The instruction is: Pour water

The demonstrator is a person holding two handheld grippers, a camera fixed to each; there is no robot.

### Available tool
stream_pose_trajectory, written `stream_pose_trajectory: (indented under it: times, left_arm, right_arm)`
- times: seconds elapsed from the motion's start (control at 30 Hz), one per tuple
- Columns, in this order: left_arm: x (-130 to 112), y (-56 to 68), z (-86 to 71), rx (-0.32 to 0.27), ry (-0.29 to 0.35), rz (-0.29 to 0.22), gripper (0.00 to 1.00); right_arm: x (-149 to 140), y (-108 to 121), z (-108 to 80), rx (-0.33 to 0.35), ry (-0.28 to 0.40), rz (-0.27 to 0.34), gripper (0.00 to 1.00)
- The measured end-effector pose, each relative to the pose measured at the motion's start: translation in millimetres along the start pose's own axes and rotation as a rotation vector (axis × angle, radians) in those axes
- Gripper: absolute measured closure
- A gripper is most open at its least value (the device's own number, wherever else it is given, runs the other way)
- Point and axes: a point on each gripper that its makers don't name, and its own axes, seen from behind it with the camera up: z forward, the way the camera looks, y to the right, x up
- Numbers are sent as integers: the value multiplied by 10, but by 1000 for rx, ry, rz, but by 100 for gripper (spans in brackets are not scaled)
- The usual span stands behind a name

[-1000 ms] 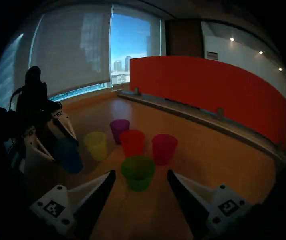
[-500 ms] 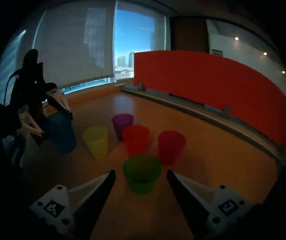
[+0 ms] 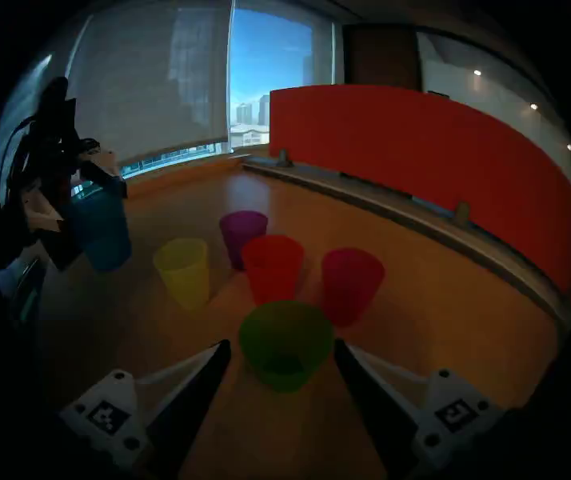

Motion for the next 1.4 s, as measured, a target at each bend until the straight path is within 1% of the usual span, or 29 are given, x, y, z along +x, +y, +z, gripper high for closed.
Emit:
stream_pose_trajectory:
  times: [0.1,0.23,0.5,0.7,0.9,1.1,1.4]
  left_arm:
    - [-2,-5,-25,5,-1,6,13]
    - [16,-15,-53,7,7,0,13]
    - [33,-96,-119,28,23,-21,13]
    - [9,-160,-166,49,24,-33,13]
    - [1,-187,-183,57,26,-40,13]
    - [17,-200,-185,63,31,-44,13]
    - [100,-243,-176,70,46,-50,13]
  right_arm:
    - [-7,2,53,2,-3,-2,0]
    - [-19,3,127,3,-8,-7,0]
    - [-75,-5,290,8,-22,-9,0]
    - [-104,3,373,8,-28,-12,1]
    - [-91,20,402,3,-21,-15,8]
    - [-27,13,376,-2,4,-28,9]
    - [292,-90,151,13,76,-39,9]
